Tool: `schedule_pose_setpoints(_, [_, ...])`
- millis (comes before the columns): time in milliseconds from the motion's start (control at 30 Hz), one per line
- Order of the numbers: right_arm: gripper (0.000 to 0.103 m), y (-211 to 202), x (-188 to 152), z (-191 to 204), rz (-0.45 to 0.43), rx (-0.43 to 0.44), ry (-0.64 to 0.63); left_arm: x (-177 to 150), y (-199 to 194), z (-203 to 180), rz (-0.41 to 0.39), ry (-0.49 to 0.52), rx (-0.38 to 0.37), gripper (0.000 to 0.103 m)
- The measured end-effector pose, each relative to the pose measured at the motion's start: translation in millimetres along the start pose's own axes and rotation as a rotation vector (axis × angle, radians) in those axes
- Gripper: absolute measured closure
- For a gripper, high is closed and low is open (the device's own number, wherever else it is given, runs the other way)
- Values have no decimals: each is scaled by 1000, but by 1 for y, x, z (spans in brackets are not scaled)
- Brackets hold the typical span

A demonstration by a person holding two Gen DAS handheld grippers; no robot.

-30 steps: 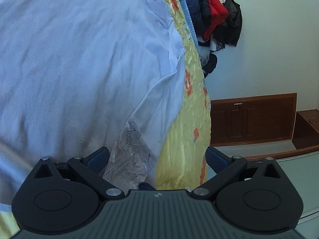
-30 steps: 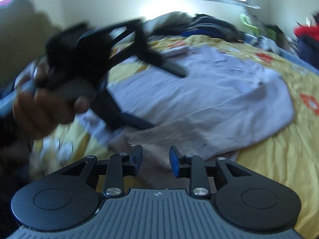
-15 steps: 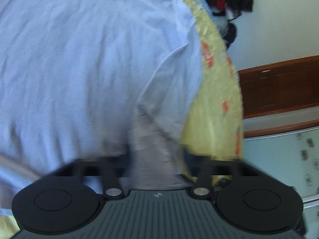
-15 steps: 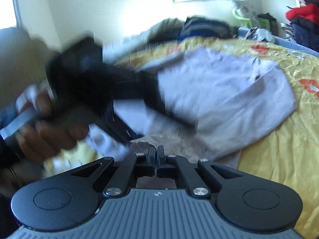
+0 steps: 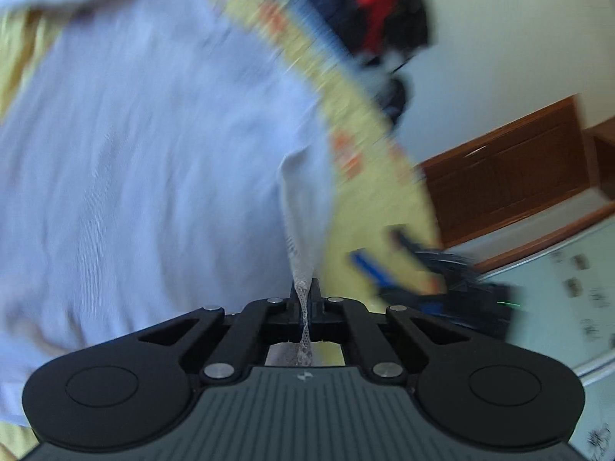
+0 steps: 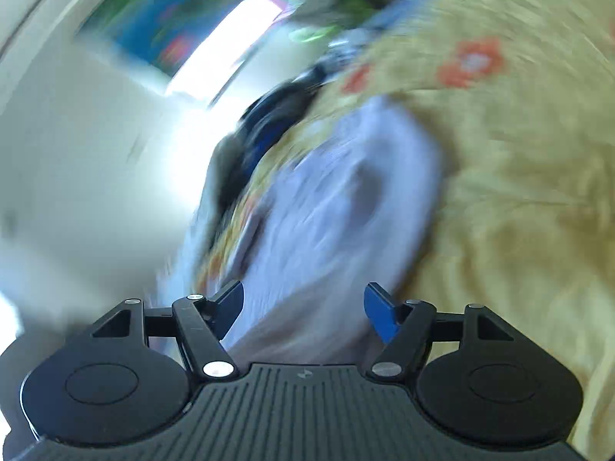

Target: Fold small clothes

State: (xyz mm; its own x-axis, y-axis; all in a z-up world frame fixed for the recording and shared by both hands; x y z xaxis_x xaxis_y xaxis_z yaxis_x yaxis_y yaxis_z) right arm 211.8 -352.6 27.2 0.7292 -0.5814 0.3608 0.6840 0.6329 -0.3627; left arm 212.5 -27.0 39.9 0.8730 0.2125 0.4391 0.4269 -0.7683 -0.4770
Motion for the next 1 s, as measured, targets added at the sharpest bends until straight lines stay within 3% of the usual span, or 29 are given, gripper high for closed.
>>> schedule_pose_setpoints(100, [34,9,24,-21,-8,9,130,9,-58,-18,-177,54,-146,103])
schedule_pose_setpoints(167, [34,18,30,-27,-1,16,184,8,-87,-13,-284,91,-172,102])
schedule_pose_setpoints(267, [34,39,27,-30,49,48,236,-6,-71,32,-213,-47,-61,102])
schedule_pose_setpoints(300, [34,48,25,-31,67,55,258,-15,-61,48,-167,-80,10,102])
schedule_pose_setpoints(400, [34,77,29,-27,106,89,319,-34,-39,68,-82,-82,123,102])
schedule_pose_setpoints(600, [34,127,60,-13,132,119,398,-29,-63,70,-138,-42,169,102])
schedule_pose_setpoints(767, [34,172,62,-21,205,7,417,-38,-76,92,-118,-79,195,102])
schedule_pose_setpoints(1000, [34,189,81,-17,107,40,479,-53,-58,112,-34,-120,226,102])
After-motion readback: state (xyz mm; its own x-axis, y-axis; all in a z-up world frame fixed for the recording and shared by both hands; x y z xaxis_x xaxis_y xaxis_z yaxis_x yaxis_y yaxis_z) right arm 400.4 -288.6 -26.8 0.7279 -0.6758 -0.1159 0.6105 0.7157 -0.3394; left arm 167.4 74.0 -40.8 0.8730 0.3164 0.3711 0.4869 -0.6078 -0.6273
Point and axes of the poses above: each gripper's, at about its wrist camera, not at the fingertips, and y roughly the way its jaws point, z to its left, x to its top, the point moved 6 cm from there along y, roughly the way its jaws point, and after that the axes turned 4 degrees about y, right-handed, at the moved point
